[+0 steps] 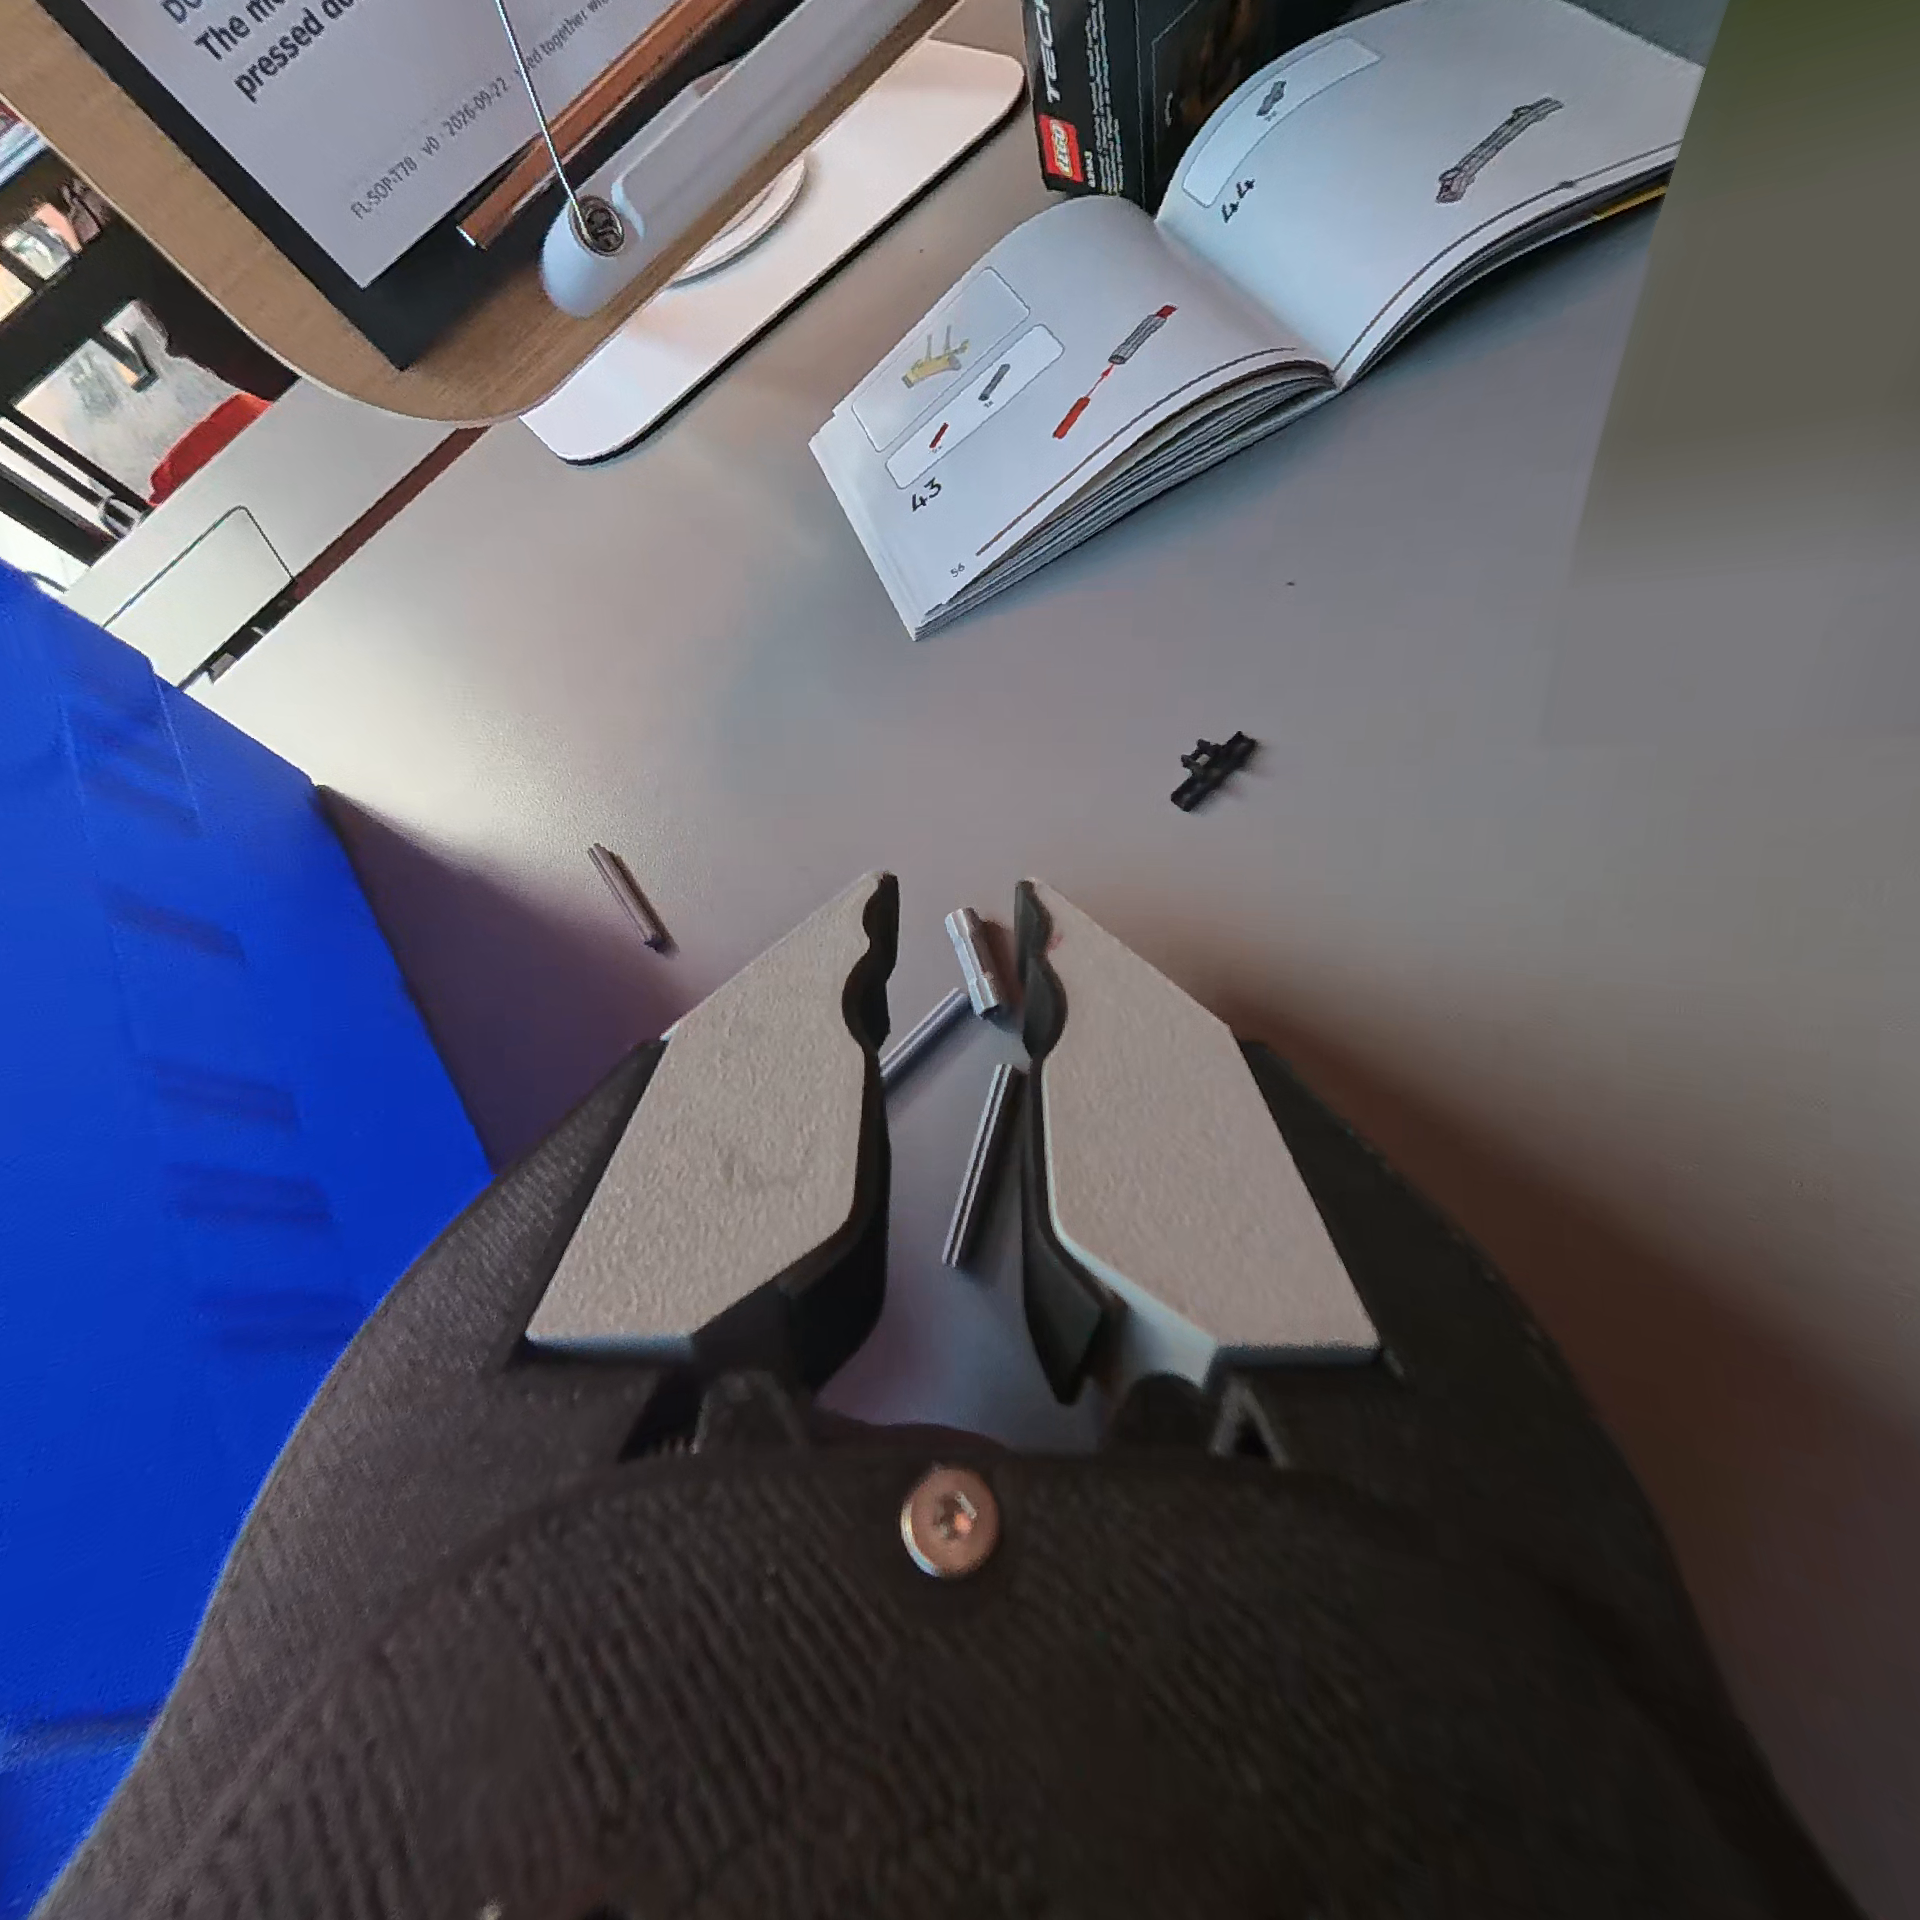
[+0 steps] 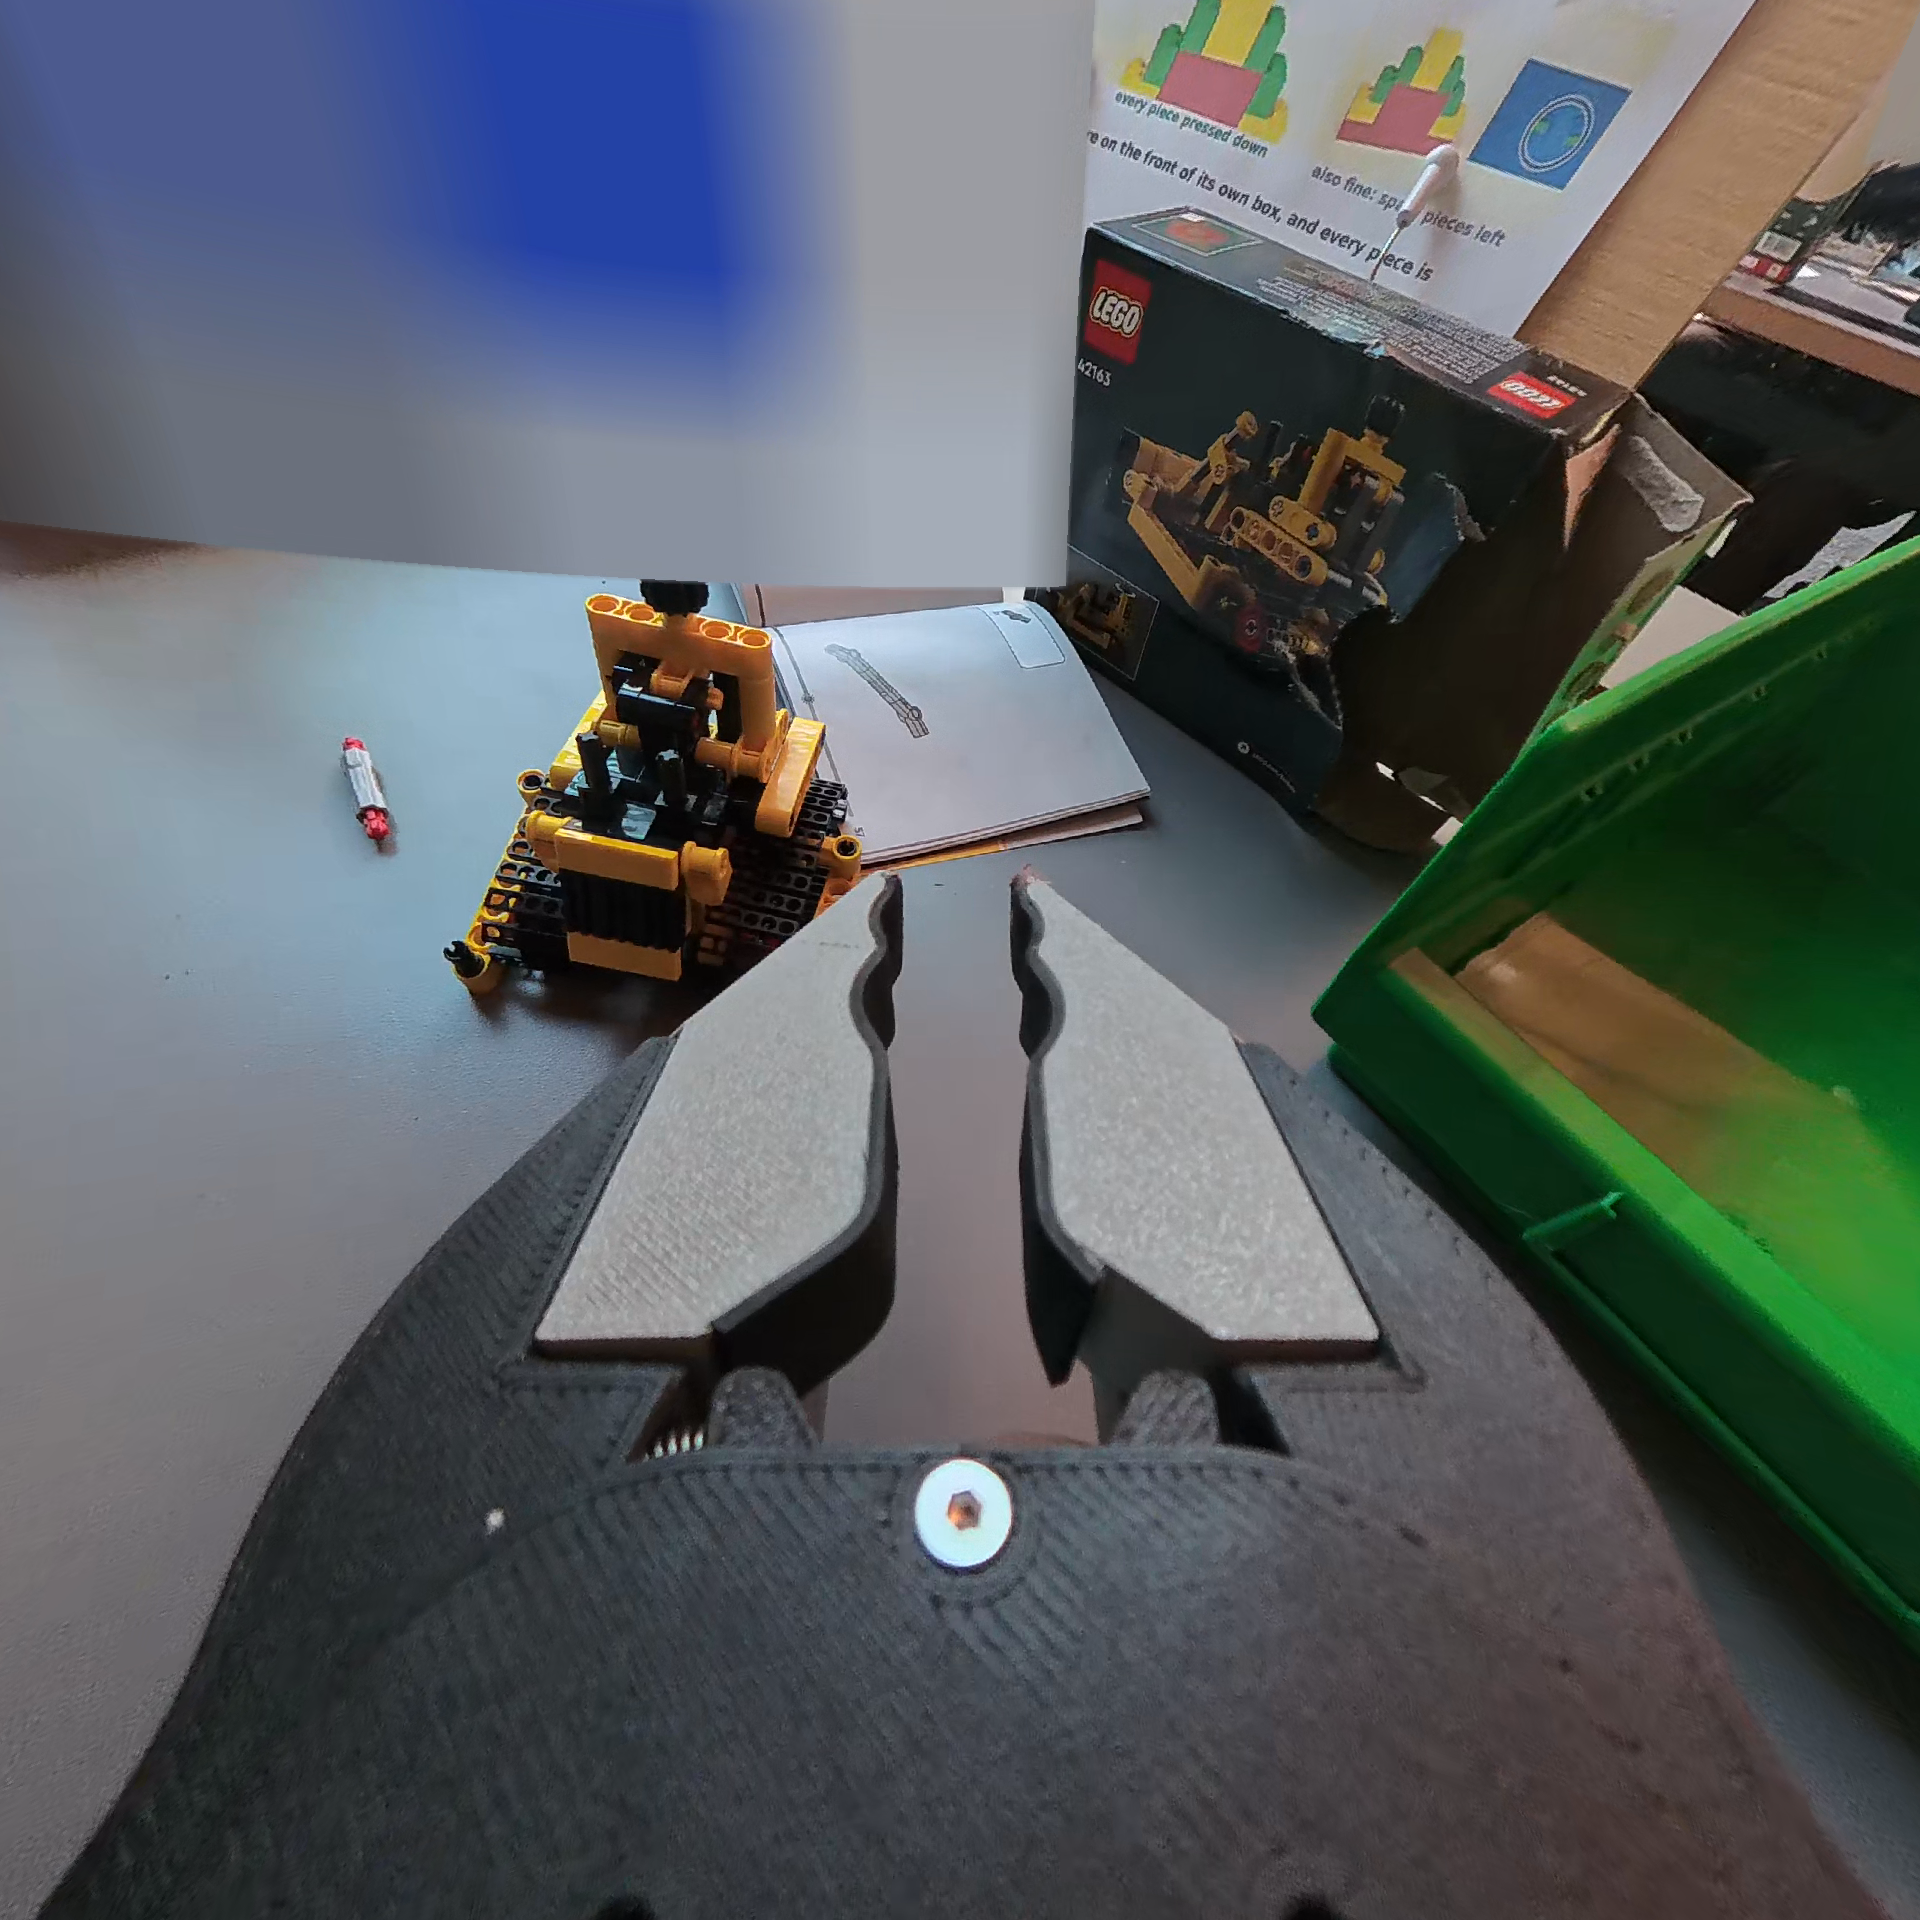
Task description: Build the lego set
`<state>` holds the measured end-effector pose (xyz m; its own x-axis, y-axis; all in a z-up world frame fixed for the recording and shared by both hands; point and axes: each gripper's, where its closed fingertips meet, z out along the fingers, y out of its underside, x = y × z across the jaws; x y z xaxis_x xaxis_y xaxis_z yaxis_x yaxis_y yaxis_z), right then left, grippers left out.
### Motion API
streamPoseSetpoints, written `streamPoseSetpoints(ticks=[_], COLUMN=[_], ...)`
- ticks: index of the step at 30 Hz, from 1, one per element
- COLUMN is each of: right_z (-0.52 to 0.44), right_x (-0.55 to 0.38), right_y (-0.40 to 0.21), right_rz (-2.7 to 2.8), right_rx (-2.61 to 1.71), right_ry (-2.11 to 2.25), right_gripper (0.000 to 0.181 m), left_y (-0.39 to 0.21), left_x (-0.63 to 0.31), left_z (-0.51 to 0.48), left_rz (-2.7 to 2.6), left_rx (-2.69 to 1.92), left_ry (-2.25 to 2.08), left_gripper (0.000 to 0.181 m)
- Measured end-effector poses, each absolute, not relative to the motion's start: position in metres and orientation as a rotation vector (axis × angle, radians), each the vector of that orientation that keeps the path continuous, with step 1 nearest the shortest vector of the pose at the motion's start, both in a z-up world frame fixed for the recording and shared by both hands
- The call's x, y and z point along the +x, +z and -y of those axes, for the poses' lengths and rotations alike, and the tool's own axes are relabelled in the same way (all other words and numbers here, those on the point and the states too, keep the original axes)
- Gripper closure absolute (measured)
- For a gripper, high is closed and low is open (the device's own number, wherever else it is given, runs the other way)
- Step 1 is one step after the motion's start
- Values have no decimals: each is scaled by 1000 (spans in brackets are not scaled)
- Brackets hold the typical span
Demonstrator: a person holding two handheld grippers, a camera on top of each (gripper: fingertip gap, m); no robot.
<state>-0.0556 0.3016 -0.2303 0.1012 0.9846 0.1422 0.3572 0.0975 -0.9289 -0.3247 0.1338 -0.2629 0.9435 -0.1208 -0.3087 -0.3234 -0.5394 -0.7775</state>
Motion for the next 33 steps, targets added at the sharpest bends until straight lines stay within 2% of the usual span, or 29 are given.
streamPoseSetpoints(ticks=[14,24,29,33], right_z=[-308,-312,-317,-325], right_x=[-51,-45,-41,-41], right_y=[-223,-222,-221,-224], right_rz=[1364,1334,1305,1288], right_rx=[-1418,-1402,-1410,-1438], right_ry=[839,679,637,604], right_gripper=[165,169,170,170], left_y=[-247,-195,-155,-155], left_x=[-285,-265,-327,-407], left_z=[-133,-91,-25,27], left_rz=[-355,-328,-119,175], left_rx=[-2056,-1856,-1820,-1843], left_ry=[130,15,44,142], left_gripper=[161,161,161,159])
